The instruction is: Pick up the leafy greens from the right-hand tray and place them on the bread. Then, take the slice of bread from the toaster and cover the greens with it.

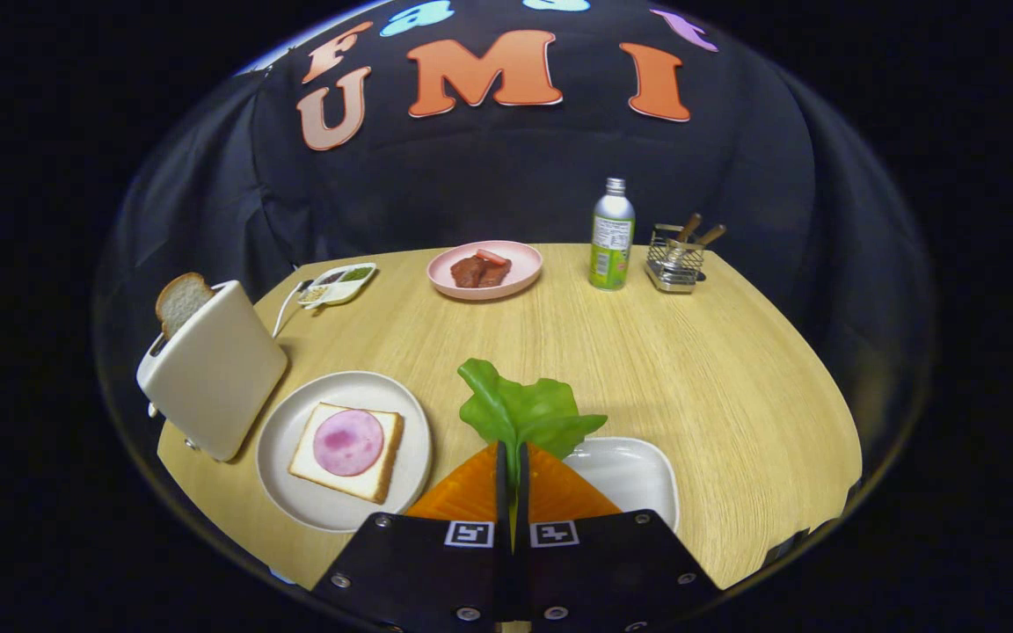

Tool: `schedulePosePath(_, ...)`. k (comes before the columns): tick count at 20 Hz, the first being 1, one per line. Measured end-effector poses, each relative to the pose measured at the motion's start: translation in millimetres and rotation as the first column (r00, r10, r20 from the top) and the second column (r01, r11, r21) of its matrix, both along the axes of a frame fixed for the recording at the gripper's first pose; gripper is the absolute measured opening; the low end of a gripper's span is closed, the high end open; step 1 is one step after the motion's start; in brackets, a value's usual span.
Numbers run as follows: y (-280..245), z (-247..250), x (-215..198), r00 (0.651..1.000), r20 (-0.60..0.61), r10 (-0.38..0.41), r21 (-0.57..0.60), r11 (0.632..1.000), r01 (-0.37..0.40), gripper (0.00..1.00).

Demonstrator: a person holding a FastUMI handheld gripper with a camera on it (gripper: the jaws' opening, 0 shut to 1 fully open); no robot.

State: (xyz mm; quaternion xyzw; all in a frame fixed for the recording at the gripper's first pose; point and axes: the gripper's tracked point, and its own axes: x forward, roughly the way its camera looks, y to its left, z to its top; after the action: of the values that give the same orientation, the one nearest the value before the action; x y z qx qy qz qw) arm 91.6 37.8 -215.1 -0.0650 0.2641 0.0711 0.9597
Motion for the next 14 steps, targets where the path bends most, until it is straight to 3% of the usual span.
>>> schedulePosePath(8, 93, -14, -5, 0.989, -0.038, 0.146, 0.027, 0.989, -0.145, 0.01)
schedulePosePath(14, 129, -31, -1, 0.982, -0.067, 0.179, 0.045, 0.983, -0.176, 0.02)
